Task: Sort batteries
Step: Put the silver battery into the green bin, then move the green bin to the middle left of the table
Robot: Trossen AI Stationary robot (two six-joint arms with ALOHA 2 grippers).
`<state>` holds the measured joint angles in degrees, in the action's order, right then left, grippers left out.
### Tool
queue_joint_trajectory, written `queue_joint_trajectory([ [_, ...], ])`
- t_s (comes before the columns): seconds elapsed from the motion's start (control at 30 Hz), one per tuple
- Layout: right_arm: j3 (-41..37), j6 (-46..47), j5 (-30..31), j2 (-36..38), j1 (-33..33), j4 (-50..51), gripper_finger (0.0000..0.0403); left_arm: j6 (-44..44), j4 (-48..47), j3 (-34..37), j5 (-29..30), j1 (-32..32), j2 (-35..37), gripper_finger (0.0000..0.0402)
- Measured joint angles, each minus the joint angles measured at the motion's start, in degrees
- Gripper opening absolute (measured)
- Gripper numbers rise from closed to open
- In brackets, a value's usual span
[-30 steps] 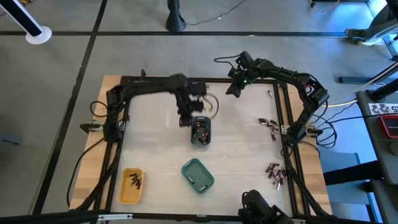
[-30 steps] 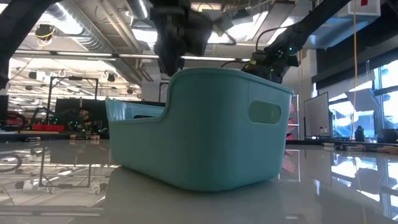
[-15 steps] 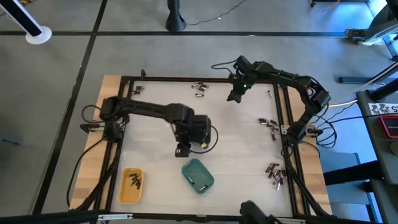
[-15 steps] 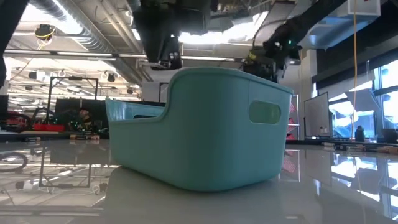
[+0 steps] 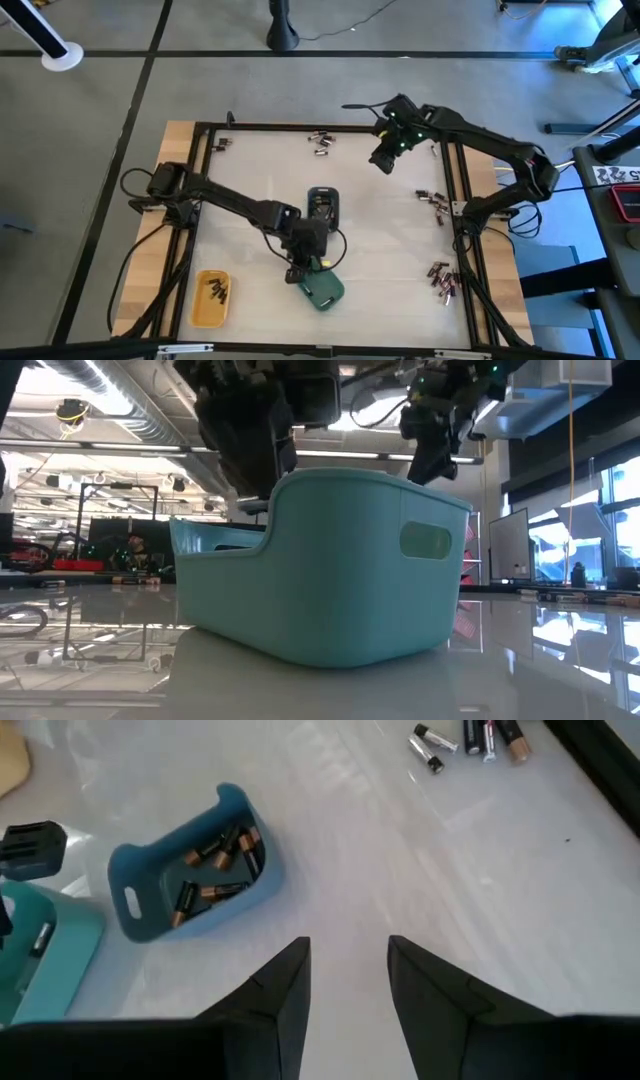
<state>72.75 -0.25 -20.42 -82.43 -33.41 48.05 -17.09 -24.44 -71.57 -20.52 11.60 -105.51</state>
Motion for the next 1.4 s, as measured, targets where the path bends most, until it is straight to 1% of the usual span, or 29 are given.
queue_joint_trajectory([
  [0.1,0.0,0.7,0.4,0.1,1.0,0.0,0.0136,-0.6,1.0,0.9,0.2,0.5,-0.5,0.0021],
  [0.2,0.0,1.3,0.4,0.1,1.3,-0.6,0.0136,-0.2,1.9,1.6,1.0,1.1,-0.5,0.0033],
  [0.3,0.0,1.5,0.4,0.1,1.2,-1.1,0.0136,0.0,2.1,1.9,1.5,1.6,-0.5,0.0060],
  [0.5,0.0,1.2,0.5,0.1,1.1,-1.5,0.0136,0.8,3.3,1.8,3.4,1.4,-0.5,0.0126],
  [0.63,0.0,-0.1,0.7,0.1,1.1,-1.6,0.0136,-1.8,-0.7,-0.2,3.2,0.7,-0.3,0.0154],
  [0.7,0.0,-0.6,1.5,0.1,1.1,-1.6,0.0136,-2.0,-3.8,-1.0,4.0,0.4,0.4,0.0157],
  [0.8,0.0,-1.8,2.3,0.1,1.1,-1.7,0.0136,-2.8,-6.4,-1.5,8.6,0.4,2.6,0.0151],
  [0.87,0.0,-1.9,2.3,0.1,1.1,-1.6,0.0136,-5.4,-8.0,-1.6,12.6,0.7,3.8,0.0145],
  [0.93,0.0,-2.2,2.3,0.1,1.1,-1.6,0.0136,-9.8,-10.1,-1.6,15.6,1.3,4.4,0.0140],
  [1.03,0.0,-2.9,2.3,0.1,1.1,-1.4,0.0136,-18.3,-10.9,-1.3,15.9,2.4,4.1,0.0137],
  [1.1,0.0,-3.1,2.3,0.1,1.1,-1.4,0.0136,-21.4,-10.7,-0.8,16.5,3.3,3.7,0.0137],
  [1.23,0.0,-3.3,2.4,0.1,1.1,-1.7,0.0136,-24.4,-11.5,0.0,20.3,4.5,3.6,0.0137],
  [1.4,0.0,-3.5,2.4,0.1,1.1,-1.7,0.0136,-24.7,-10.0,0.0,21.2,4.3,1.9,0.0136],
])
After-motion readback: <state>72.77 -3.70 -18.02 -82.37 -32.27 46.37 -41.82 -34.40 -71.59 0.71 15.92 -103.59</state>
